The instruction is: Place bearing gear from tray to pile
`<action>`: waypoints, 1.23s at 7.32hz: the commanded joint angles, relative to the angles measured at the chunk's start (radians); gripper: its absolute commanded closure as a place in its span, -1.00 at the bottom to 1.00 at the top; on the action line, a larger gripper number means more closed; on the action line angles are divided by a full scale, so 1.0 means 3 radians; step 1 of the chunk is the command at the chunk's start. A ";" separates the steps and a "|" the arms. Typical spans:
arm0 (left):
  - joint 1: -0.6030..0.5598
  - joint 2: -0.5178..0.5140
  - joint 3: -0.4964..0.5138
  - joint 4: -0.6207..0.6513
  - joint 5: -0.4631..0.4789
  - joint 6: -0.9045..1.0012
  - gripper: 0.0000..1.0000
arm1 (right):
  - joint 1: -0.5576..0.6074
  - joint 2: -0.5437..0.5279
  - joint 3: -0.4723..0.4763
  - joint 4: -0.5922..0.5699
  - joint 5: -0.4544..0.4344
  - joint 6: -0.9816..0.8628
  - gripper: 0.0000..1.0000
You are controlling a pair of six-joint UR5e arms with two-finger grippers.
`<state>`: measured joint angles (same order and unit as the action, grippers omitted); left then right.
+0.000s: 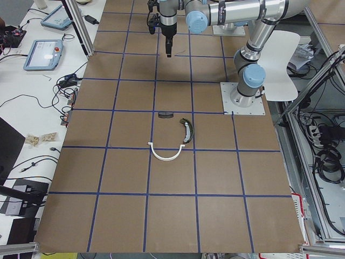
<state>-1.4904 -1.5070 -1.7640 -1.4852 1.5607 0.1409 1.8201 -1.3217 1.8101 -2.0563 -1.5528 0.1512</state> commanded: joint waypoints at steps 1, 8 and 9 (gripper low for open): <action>-0.0002 -0.0008 -0.0046 0.0006 0.0008 0.0001 -1.00 | 0.0548 0.0313 0.0026 -0.0445 0.0078 0.0715 1.00; -0.0038 -0.0079 -0.0046 0.0113 -0.0022 -0.0137 -1.00 | -0.0018 0.0123 -0.0046 -0.0425 -0.0106 -0.0108 -1.00; -0.0124 -0.0095 -0.0062 0.0113 -0.0093 -0.0284 -1.00 | -0.0504 -0.0092 -0.0046 -0.0169 -0.0096 -0.0945 -1.00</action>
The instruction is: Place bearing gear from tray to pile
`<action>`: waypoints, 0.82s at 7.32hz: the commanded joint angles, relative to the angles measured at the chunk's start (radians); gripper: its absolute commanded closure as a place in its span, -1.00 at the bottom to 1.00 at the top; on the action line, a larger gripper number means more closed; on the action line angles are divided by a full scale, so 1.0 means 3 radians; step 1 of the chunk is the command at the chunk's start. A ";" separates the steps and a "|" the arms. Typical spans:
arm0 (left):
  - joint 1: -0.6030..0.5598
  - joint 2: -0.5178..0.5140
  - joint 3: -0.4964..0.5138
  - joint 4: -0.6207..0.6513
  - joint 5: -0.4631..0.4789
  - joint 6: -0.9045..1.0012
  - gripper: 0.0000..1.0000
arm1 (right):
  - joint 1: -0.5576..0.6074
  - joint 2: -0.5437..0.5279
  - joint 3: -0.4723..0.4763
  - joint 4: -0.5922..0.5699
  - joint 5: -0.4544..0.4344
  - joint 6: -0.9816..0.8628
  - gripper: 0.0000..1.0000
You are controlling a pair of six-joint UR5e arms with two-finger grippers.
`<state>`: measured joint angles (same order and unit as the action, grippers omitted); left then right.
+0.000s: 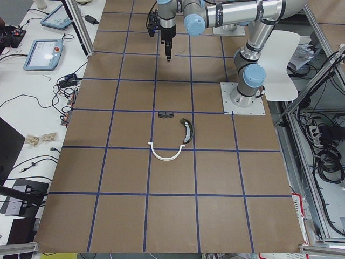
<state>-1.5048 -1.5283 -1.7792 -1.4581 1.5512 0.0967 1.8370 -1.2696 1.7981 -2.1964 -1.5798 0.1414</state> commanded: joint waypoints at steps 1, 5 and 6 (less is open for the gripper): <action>-0.0315 -0.0080 -0.0067 0.0109 -0.0113 -0.0341 -1.00 | -0.1036 -0.0344 -0.0011 0.0346 -0.0006 -0.1756 -1.00; -0.0991 -0.0656 -0.0093 0.0722 -0.0088 -0.1058 -1.00 | -0.2769 -0.0344 0.0014 0.0616 -0.0001 -0.4398 -1.00; -0.1078 -0.0795 -0.0098 0.0835 -0.0083 -0.1064 -1.00 | -0.3144 -0.0339 0.0015 0.0618 -0.0036 -0.4955 -1.00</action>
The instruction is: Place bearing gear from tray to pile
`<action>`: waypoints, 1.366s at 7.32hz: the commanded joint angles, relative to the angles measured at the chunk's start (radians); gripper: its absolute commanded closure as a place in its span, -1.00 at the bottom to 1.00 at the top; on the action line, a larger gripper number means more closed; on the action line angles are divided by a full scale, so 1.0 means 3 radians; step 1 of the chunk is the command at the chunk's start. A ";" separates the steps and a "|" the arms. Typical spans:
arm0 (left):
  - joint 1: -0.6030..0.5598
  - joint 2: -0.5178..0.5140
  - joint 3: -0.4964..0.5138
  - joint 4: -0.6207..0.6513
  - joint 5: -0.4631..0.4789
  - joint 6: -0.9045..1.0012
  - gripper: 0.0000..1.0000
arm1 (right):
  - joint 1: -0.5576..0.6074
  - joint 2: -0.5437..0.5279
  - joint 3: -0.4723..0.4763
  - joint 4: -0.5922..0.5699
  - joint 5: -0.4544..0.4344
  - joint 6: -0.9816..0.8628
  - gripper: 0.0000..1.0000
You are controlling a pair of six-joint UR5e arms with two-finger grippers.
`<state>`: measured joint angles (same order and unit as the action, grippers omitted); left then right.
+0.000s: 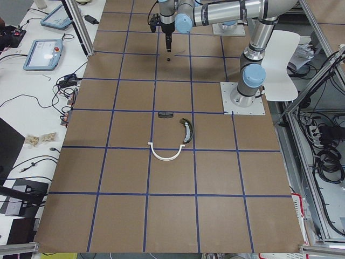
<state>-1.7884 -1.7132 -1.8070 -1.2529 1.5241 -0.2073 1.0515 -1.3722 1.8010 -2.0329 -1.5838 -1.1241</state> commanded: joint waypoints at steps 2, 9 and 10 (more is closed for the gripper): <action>-0.0230 -0.0429 -0.0117 0.0590 -0.0018 -0.0207 -1.00 | -0.1094 0.0043 0.0010 0.0012 -0.0084 -0.1922 -1.00; -0.0476 -0.0952 -0.0240 0.1129 0.0017 -0.0373 -0.59 | -0.1368 0.0662 0.0321 -0.0980 0.0125 -0.3994 -1.00; -0.0476 -0.0977 -0.0240 0.1129 0.0012 -0.0367 -0.34 | -0.1368 0.0667 0.0357 -0.1011 0.0146 -0.4156 -1.00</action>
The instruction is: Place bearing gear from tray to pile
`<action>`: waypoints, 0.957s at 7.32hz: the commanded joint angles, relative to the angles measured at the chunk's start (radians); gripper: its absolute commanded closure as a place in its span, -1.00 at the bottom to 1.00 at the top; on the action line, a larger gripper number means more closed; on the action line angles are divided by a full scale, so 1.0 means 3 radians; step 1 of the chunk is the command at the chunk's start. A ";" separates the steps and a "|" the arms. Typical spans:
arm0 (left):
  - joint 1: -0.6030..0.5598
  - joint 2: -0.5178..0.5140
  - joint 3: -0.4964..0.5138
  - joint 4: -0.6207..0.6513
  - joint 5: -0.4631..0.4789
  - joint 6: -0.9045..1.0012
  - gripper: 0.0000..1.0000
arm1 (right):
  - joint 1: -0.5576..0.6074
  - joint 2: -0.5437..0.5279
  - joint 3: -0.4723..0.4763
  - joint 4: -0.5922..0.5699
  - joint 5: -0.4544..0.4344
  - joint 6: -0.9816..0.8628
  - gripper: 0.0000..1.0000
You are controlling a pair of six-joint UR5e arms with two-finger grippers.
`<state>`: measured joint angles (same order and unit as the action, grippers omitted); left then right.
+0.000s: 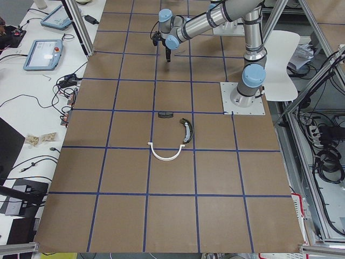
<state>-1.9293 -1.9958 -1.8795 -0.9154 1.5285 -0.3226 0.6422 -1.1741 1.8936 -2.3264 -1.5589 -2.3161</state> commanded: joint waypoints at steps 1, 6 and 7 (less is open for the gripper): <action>-0.0007 -0.0066 0.0006 0.0014 -0.0007 0.0017 -0.10 | -0.0003 0.0012 0.0044 -0.0033 0.0058 -0.0215 -1.00; 0.0105 0.0015 0.0113 -0.0011 -0.0007 0.0291 1.00 | -0.0019 0.0139 0.0028 -0.0139 0.0001 -0.0215 -1.00; 0.0283 0.0081 0.0200 -0.0189 -0.0002 0.0379 1.00 | -0.0024 0.0160 0.0028 -0.0206 -0.0009 -0.0210 -0.99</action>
<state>-1.8935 -1.9955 -1.8457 -0.9274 1.5272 -0.2516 0.6374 -1.1381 1.9031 -2.3638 -1.5575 -2.3812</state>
